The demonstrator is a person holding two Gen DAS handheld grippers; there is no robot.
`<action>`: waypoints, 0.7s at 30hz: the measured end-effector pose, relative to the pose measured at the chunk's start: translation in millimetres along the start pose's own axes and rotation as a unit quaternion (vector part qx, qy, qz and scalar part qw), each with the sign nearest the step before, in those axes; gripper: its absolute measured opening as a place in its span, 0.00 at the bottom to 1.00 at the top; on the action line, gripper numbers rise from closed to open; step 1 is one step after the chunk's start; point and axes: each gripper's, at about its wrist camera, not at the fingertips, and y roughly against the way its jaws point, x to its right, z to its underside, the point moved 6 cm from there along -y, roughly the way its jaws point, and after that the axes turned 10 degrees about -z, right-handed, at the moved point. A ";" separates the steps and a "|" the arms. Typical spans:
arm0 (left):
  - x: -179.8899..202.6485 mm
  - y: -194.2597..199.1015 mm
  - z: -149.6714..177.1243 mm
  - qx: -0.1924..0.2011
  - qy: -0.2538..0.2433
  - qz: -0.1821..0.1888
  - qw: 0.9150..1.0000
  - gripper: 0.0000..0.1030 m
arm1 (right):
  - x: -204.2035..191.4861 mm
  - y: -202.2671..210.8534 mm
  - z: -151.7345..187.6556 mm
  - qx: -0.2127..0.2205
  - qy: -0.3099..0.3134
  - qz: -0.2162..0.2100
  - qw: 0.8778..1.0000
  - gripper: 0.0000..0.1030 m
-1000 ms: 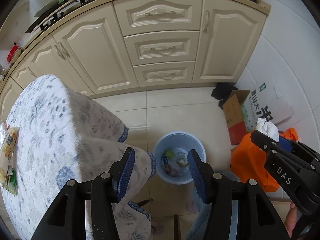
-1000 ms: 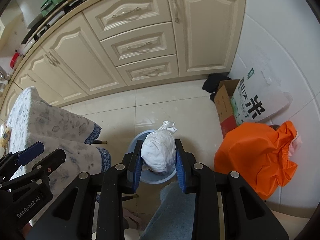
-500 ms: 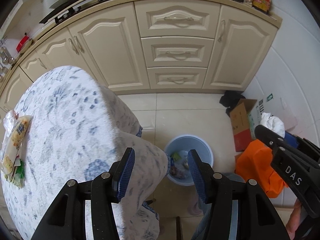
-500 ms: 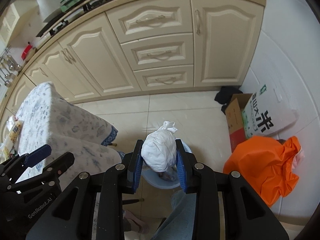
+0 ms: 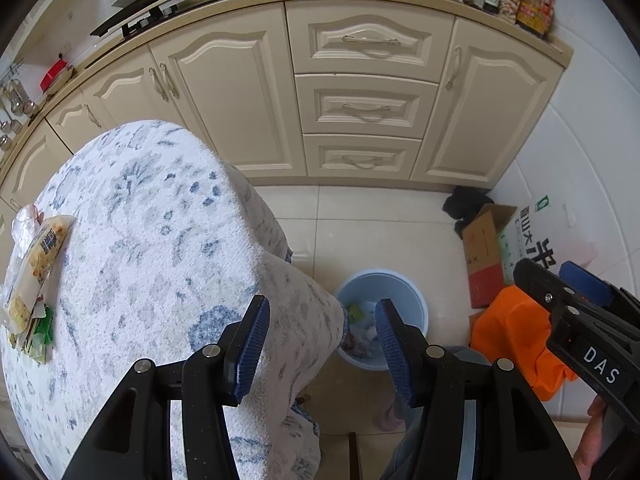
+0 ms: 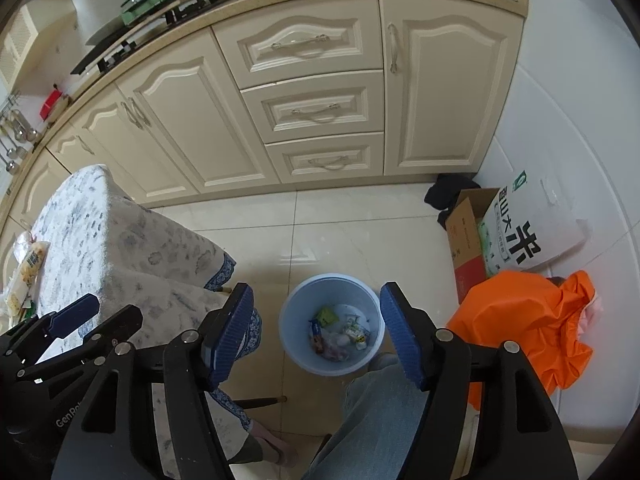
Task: Collect trash
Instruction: 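Open both grippers to drop the snack bar and tissue into the bin, then move both grippers back toward the table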
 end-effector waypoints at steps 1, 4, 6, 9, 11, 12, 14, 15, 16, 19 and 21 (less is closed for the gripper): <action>-0.9 1.4 0.1 0.000 0.001 0.000 1.000 0.50 | -0.4 1.1 0.7 0.000 0.000 0.002 1.000 0.66; -3.1 4.3 0.3 0.002 0.004 0.000 1.000 0.50 | -1.8 4.0 2.5 0.001 0.005 0.008 1.000 0.66; -5.2 6.7 2.1 0.001 0.007 0.000 1.000 0.50 | -3.5 6.5 3.7 0.001 0.009 0.008 1.000 0.66; -7.8 11.3 4.8 0.002 0.012 -0.001 1.000 0.50 | -7.5 11.4 4.9 0.004 0.017 0.008 1.000 0.66; -9.6 15.4 7.3 0.003 0.014 -0.001 1.000 0.50 | -10.7 15.8 5.9 0.007 0.021 0.010 1.000 0.66; -10.5 17.4 8.4 0.004 0.015 -0.001 1.000 0.50 | -11.9 18.4 6.1 0.009 0.023 0.009 1.000 0.66; -12.5 22.6 10.6 0.008 0.017 -0.001 1.000 0.50 | -14.3 23.0 6.7 0.014 0.024 0.007 1.000 0.66; -13.9 25.9 12.1 0.010 0.018 -0.001 1.000 0.50 | -15.6 26.0 7.2 0.017 0.023 0.006 1.000 0.66; -15.2 28.7 13.9 0.011 0.019 -0.002 1.000 0.50 | -16.7 27.6 7.4 0.018 0.023 0.006 1.000 0.66; -21.2 37.6 19.8 0.016 0.022 -0.002 1.000 0.50 | -21.6 34.7 9.8 0.024 0.026 0.005 0.999 0.66; -25.4 43.5 24.1 0.019 0.026 -0.004 0.999 0.50 | -25.0 38.4 12.3 0.025 0.028 0.004 0.999 0.66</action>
